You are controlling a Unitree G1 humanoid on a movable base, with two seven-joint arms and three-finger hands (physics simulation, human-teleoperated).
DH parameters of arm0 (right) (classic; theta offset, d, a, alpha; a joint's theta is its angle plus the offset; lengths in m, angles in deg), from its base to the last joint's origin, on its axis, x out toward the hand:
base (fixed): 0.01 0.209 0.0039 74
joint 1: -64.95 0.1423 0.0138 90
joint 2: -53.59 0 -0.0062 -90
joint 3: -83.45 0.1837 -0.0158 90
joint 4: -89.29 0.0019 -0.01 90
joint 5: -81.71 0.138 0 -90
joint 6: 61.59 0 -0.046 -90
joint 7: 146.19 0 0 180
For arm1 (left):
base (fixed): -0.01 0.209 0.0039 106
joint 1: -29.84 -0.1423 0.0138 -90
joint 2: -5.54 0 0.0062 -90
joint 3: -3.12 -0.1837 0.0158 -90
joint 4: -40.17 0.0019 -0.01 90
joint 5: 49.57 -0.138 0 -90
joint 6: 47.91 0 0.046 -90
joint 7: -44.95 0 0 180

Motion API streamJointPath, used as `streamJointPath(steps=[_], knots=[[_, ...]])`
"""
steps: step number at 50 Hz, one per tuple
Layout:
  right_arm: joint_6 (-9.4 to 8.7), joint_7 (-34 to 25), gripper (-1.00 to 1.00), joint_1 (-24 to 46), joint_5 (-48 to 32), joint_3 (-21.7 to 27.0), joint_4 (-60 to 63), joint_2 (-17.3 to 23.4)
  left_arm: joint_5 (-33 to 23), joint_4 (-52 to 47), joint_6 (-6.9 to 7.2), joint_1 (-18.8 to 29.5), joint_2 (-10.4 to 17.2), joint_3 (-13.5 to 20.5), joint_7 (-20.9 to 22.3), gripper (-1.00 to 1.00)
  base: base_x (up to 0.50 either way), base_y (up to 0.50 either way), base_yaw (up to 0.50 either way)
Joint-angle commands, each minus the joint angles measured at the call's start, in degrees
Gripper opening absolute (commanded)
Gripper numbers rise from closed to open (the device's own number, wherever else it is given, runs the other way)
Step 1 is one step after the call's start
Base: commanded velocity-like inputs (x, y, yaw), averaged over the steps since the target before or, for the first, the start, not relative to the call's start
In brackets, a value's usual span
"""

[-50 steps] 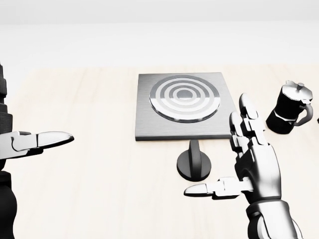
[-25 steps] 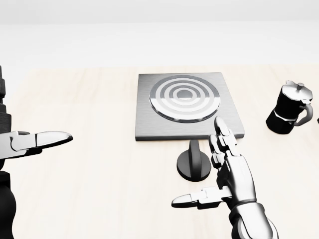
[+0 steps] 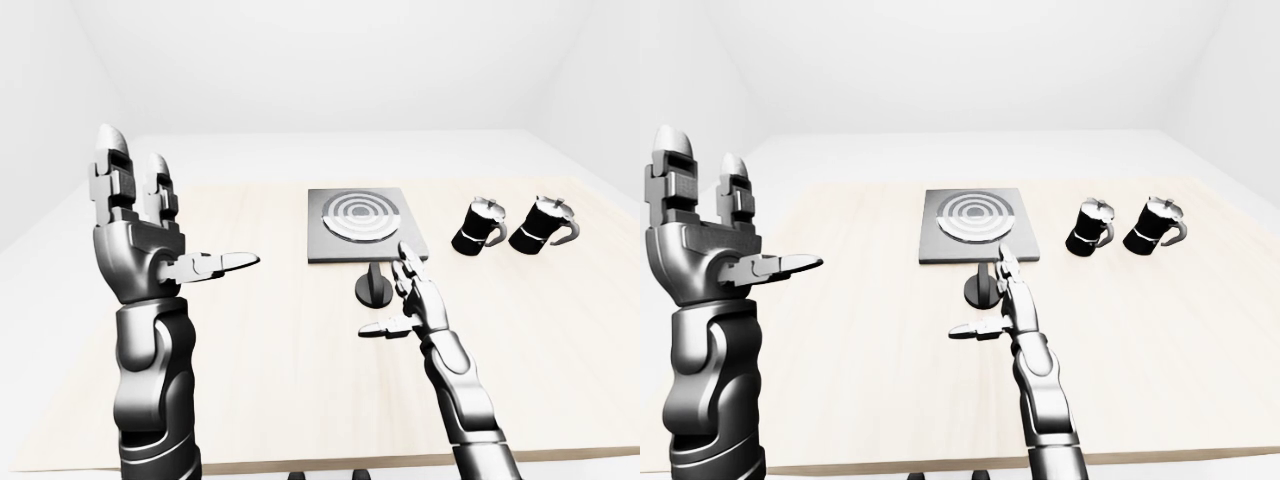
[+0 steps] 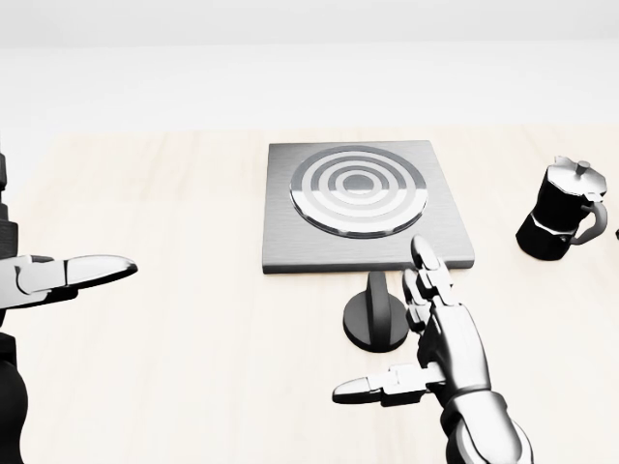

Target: Turn off the stove.

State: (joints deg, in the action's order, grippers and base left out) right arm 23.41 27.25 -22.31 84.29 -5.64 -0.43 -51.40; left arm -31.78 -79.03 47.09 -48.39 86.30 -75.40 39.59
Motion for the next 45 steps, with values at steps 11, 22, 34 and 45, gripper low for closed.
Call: streamJointPath(steps=[11, 22, 34, 45], knots=[[0.00, -0.43, 1.00, 1.14, -0.20, 0.83, -5.67, 0.53, 0.04, -0.02, 0.00, -0.01, 0.05, 0.06, -0.06, 1.00, 0.00, 0.00, 0.00], [0.00, -0.52, 1.00, 1.51, -0.72, 0.54, -8.32, 0.44, 0.01, -0.08, 0.00, -0.12, 0.09, 0.18, -0.05, 1.00, 0.00, 0.00, 0.00], [0.94, -0.68, 1.00, 1.27, -1.10, 0.10, -9.51, 0.20, -0.01, -0.07, 0.00, -0.23, 0.04, 0.19, 0.00, 1.00, 0.00, 0.00, 0.00], [2.65, -0.74, 1.00, 1.24, -1.13, 0.37, -11.89, 0.29, -0.17, -0.44, 0.00, -0.74, -0.06, 0.10, 0.14, 1.00, 0.00, 0.00, 0.00]])
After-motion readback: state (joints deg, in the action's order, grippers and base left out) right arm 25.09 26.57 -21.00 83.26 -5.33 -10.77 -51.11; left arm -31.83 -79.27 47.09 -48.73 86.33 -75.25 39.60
